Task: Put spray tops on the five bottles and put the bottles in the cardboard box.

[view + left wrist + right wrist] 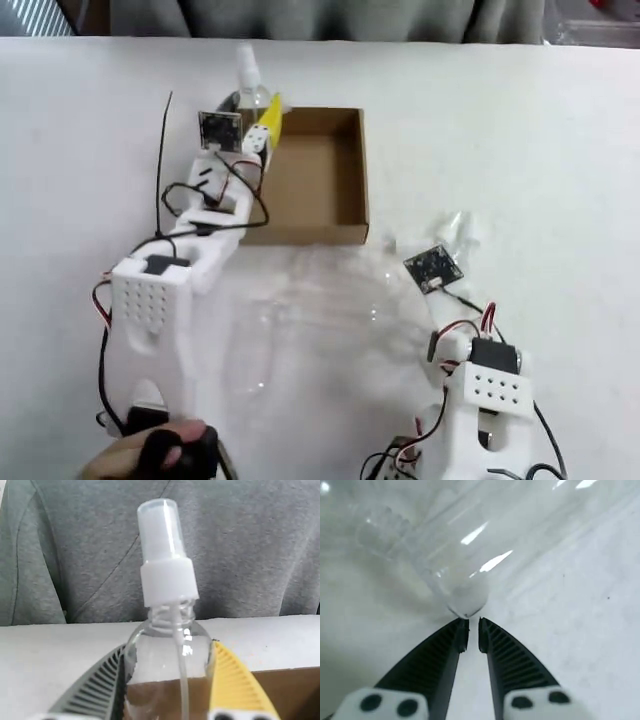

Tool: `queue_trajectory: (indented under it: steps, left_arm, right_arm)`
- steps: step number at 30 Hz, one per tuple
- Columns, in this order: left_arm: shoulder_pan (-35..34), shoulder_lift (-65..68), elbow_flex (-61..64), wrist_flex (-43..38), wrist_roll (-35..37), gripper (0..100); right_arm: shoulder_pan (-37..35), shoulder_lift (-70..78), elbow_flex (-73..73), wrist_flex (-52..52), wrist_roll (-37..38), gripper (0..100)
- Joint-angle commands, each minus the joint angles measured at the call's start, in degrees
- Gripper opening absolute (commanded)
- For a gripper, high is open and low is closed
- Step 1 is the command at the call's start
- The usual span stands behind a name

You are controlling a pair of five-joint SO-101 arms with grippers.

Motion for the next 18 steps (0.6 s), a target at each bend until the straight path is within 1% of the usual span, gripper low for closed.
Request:
queue_trajectory:
  steps: [1, 6, 9, 11, 13, 18]
  left_arm:
    - [-0.13, -0.92, -3.08, 1.76, 0.09, 2]
    - [-0.22, -0.84, -2.99, 1.76, 0.09, 3]
    - [-0.4, -1.01, -2.46, 2.02, 0.44, 11]
    - [-0.4, -1.27, -2.46, 5.36, 0.44, 17]
    - [-0.22, -1.27, -2.46, 7.47, 0.44, 22]
    - [-0.31, -1.45, -1.41, 7.65, 0.53, 23]
  right_arm:
    - [0.31, -0.66, 0.88, -0.92, 1.14, 2.3]
    - [0.13, -0.66, 0.97, -0.92, 1.14, 2.3]
    - [0.13, -0.66, 0.97, -1.01, 1.14, 2.3]
    - [0.13, -0.66, 1.05, -1.54, 1.14, 2.3]
    - [0.13, -0.66, 1.05, -1.63, 1.14, 2.3]
    - [0.13, -0.66, 1.05, -1.71, 1.14, 2.4]
